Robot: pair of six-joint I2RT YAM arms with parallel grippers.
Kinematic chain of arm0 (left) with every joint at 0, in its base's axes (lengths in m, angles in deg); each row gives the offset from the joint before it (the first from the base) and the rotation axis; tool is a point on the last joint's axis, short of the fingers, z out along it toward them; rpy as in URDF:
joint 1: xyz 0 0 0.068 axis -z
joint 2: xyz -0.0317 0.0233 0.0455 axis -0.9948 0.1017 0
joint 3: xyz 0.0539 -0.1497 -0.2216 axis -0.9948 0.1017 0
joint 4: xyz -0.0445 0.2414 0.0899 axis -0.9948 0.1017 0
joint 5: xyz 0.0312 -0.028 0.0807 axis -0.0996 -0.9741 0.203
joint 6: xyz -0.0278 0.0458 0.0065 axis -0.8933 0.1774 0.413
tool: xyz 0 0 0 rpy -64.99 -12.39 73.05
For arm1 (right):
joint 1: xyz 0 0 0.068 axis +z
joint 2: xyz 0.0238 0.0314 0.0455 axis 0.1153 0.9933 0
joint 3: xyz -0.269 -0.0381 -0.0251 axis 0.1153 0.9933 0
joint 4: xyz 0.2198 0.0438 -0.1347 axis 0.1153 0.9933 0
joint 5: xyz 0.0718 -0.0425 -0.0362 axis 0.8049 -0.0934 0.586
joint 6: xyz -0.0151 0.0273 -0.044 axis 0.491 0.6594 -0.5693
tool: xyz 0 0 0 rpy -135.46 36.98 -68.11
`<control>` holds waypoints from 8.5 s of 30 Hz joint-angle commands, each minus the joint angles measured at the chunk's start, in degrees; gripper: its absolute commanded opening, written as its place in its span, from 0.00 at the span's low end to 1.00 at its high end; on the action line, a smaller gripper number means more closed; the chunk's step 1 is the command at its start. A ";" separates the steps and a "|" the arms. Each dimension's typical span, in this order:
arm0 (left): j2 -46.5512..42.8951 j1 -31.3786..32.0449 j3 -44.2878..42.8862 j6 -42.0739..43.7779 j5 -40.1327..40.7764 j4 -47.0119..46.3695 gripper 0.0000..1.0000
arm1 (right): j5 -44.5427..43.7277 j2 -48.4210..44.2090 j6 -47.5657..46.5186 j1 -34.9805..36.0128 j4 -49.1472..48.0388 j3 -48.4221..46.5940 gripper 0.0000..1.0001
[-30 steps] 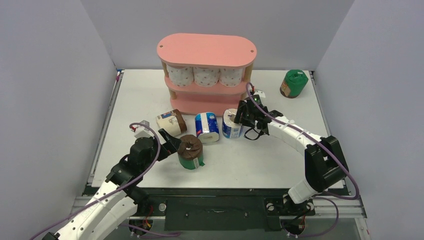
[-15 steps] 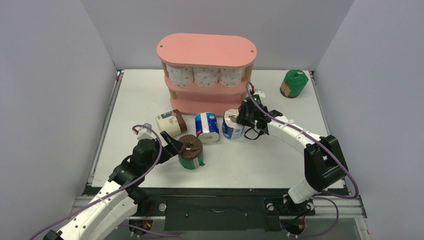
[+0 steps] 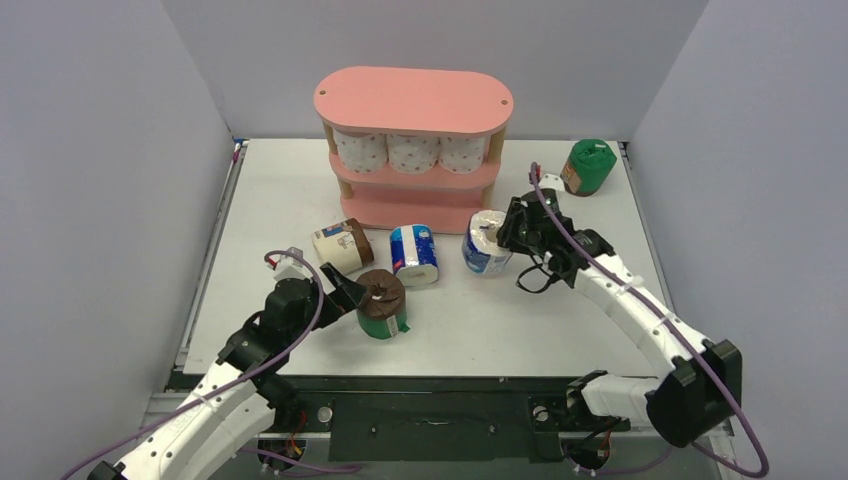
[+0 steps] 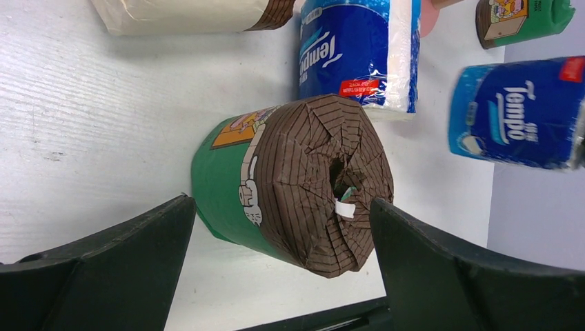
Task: Place and organize the paper towels onto the shelf
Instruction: Pick up the paper towel from the center of the board, then place the paper towel on the shelf, then adjust the paper towel at the center of the board.
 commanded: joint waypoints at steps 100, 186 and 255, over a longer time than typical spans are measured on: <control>7.09 -10.47 -0.13 -1.05 -15.47 -4.84 0.98 | -7.75 22.42 3.49 -3.54 7.51 -66.82 0.33; 5.92 -12.10 1.52 -1.24 -17.74 -6.81 0.98 | 6.77 26.69 7.94 -4.26 -3.64 -61.32 0.64; 10.11 -7.67 -12.23 10.82 -8.14 6.82 1.00 | -4.13 -27.92 4.68 13.49 -18.49 24.60 0.88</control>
